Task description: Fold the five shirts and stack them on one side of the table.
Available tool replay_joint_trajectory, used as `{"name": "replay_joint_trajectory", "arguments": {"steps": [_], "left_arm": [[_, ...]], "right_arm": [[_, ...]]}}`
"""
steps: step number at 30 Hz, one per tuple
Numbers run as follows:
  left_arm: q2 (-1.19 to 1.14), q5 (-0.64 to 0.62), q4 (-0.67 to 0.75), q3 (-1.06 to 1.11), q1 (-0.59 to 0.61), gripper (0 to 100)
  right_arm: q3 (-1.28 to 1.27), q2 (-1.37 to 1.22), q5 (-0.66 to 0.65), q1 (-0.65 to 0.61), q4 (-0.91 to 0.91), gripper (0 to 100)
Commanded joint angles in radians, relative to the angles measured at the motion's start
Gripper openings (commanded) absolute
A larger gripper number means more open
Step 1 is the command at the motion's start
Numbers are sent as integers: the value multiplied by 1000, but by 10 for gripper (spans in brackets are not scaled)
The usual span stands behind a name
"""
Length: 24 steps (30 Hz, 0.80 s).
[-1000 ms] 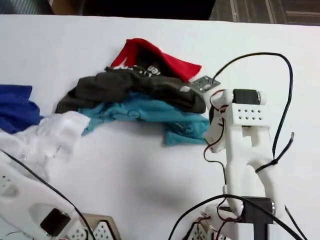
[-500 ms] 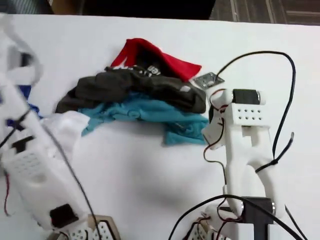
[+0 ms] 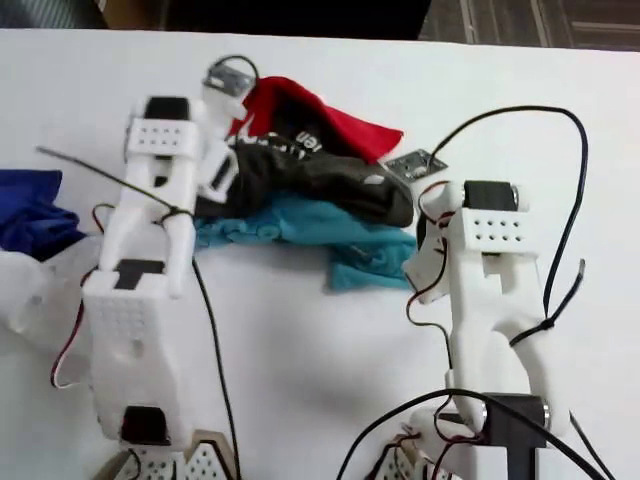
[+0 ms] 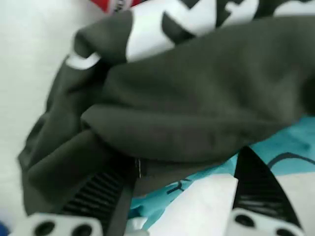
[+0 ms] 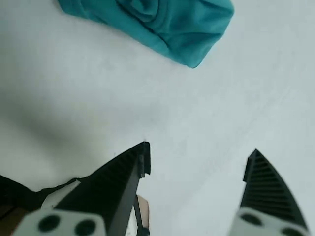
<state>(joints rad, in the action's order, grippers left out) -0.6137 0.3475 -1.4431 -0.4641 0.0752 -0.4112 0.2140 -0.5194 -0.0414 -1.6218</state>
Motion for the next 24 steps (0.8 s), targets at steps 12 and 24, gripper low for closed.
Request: {"name": "replay_joint_trajectory", "arguments": {"steps": [12,24], "left_arm": [[69,-8,-3,-35,344,24],[57,-2,-164,-969,1026,26]], "right_arm": [[-77,-1,3,-1,2,312],[-72,-1,3,-4,77,313]]}}
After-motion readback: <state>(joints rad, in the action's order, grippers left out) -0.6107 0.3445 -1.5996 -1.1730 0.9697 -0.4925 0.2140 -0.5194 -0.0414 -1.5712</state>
